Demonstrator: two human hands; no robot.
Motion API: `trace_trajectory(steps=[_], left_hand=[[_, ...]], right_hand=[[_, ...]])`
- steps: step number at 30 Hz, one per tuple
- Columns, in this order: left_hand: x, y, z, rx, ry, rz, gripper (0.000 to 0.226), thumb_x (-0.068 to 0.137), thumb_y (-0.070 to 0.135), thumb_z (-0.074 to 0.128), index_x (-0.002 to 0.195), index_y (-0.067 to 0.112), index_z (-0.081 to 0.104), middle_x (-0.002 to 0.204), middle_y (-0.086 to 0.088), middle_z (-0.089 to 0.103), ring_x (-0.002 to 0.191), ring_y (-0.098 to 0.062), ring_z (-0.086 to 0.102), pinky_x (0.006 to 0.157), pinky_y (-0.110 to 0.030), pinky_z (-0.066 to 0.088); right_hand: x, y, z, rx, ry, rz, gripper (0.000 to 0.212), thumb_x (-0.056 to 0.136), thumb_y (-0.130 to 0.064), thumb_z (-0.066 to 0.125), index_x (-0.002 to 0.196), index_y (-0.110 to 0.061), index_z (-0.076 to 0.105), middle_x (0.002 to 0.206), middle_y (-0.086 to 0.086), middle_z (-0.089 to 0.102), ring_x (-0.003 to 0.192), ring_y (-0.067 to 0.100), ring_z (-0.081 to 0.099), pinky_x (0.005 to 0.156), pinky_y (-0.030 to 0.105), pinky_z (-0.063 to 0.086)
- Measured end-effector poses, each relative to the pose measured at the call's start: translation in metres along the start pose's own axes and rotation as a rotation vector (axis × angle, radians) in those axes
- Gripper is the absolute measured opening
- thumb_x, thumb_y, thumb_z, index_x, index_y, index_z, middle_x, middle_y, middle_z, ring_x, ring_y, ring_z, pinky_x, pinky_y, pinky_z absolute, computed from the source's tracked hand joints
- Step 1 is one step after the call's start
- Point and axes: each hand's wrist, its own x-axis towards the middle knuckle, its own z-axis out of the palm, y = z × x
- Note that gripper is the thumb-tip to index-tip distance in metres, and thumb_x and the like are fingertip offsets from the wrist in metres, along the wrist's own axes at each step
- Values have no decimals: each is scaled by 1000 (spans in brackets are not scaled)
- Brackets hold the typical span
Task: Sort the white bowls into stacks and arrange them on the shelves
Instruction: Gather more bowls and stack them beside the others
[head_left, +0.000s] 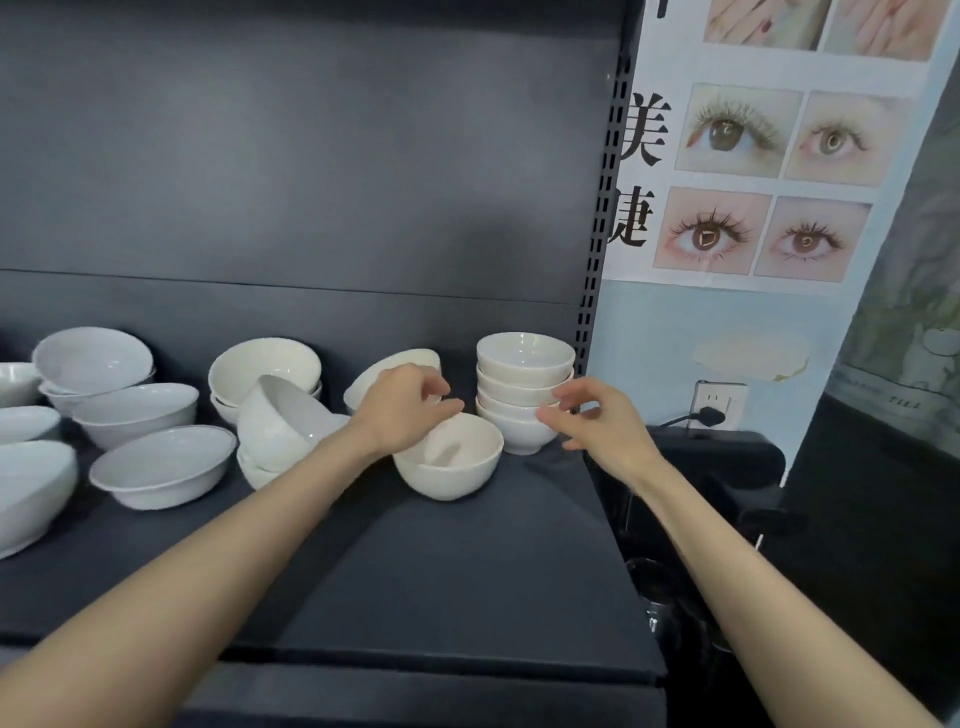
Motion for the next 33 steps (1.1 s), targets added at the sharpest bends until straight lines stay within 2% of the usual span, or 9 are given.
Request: trace_trajectory(steps=[3,6,9,12,14,20,24,29,33], left_hand=[[-19,-5,-17,9,78,-25,25,87,27,67,103,8,71,100,0,65,99,-19,58,87,-29,44],[-29,-10,-33,35,115,-21,25,88,23,67,106,5,70,104,-6,66,94,-19,56,83,-27,41],[-34,-16,-46,48,138,-30,25,88,21,66,105,4,69,95,-4,62,88,-17,52,80,-25,38],[-33,-20,-57,57,144,-31,23,87,23,67,103,5,69,92,-4,63,93,-22,57,84,-30,43],[-28,-24,-65,70,137,-24,22,87,24,68,99,7,70,92,-5,66,92,-23,60,83,-31,46],[0,-46,-88,58,79,-77,23,84,27,71,98,9,70,98,-6,71,95,-23,61,85,-32,47],[28,-67,-101,18,-24,-126,37,82,30,74,110,7,67,109,-6,67,106,-22,59,87,-26,42],[60,-103,-107,-55,-281,-165,61,73,31,82,124,5,58,124,-7,61,114,-21,56,99,-30,44],[76,-120,-97,-80,-484,-149,110,52,40,89,142,5,37,131,-5,50,121,-21,51,104,-36,44]], right_hand=[[-14,-5,17,-59,-121,-29,30,76,-29,79,102,-25,64,103,1,59,81,13,60,79,34,55],[-23,-9,33,-178,-222,-34,44,73,-34,81,113,-26,63,110,-8,57,98,8,57,86,24,43],[-24,-3,48,-190,-310,-2,51,67,-38,85,112,-25,64,114,-4,62,110,12,56,96,26,44],[-21,-3,59,-246,-255,-22,28,68,-31,85,87,-19,68,88,3,66,83,14,56,71,12,41],[-21,-5,64,-245,-222,-47,21,69,-24,84,73,-15,66,79,9,66,73,14,54,60,15,37],[-20,-35,55,-122,-138,-77,16,72,-20,82,69,-17,67,73,9,67,67,14,54,64,19,41],[-5,-67,58,-91,-52,-156,17,71,-20,83,66,-21,67,79,9,73,67,6,60,64,13,43],[29,-78,95,-102,48,-216,19,70,-18,83,64,-20,66,84,16,72,79,32,66,79,33,51],[52,-78,115,-123,114,-184,18,68,-22,85,64,-20,67,81,15,71,70,26,62,73,36,50]])
